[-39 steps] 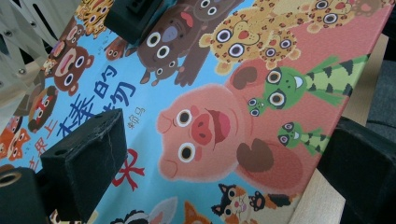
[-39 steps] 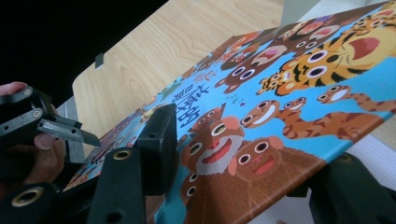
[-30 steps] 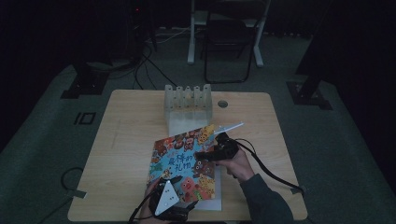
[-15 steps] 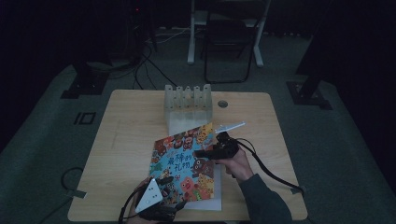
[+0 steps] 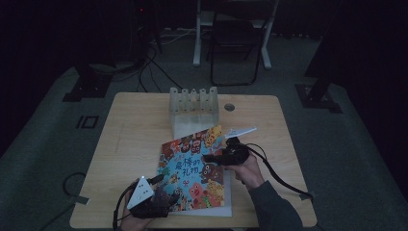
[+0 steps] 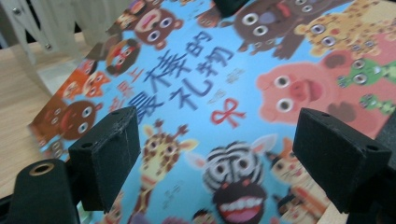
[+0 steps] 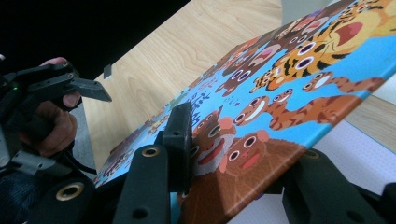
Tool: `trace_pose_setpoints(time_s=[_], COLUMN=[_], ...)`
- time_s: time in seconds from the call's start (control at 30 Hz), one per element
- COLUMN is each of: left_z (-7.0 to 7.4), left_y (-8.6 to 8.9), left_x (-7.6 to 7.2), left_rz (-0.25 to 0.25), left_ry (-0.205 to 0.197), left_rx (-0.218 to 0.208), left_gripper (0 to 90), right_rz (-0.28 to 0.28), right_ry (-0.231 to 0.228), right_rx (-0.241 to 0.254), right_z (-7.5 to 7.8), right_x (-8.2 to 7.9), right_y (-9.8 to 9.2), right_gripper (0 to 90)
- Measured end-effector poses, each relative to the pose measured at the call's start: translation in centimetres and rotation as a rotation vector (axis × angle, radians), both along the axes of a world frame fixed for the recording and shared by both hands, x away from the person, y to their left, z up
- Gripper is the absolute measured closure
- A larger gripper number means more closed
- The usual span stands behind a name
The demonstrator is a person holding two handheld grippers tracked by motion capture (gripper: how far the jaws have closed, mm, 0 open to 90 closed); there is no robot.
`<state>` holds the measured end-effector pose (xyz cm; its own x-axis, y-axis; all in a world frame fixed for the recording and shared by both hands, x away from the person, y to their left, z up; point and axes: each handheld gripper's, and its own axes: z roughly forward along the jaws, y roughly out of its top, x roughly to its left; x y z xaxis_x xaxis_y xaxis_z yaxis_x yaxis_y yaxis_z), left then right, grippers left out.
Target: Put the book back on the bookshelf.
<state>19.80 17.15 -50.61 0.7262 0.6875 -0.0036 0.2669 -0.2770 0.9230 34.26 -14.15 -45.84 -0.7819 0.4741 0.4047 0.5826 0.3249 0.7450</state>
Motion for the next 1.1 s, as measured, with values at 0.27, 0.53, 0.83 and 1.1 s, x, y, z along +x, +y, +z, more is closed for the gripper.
trace_pose_setpoints(time_s=[0.27, 0.53, 0.83, 1.1], left_z=[-0.3, -0.4, -0.4, -0.4], left_y=[0.4, 0.8, 1.3, 1.9], left_x=[0.4, 0.8, 1.1, 1.4], left_rz=[0.023, 0.044, 0.061, 0.069], left_ry=[0.021, 0.035, 0.044, 0.063], left_rx=[-0.001, -0.002, -0.007, -0.036], left_gripper=[14.8, 14.8, 14.9, 14.9], right_rz=[-0.02, -0.02, -0.016, -0.018], right_ry=[-0.015, -0.067, -0.129, -0.165], right_rx=[0.018, 0.01, 0.005, 0.01], right_z=[-0.1, 0.9, 1.9, 2.5], right_x=[-0.3, -1.2, -2.0, -2.5], right_y=[-1.8, -2.8, -3.4, -3.9], right_gripper=[64.9, 65.4, 66.1, 66.8])
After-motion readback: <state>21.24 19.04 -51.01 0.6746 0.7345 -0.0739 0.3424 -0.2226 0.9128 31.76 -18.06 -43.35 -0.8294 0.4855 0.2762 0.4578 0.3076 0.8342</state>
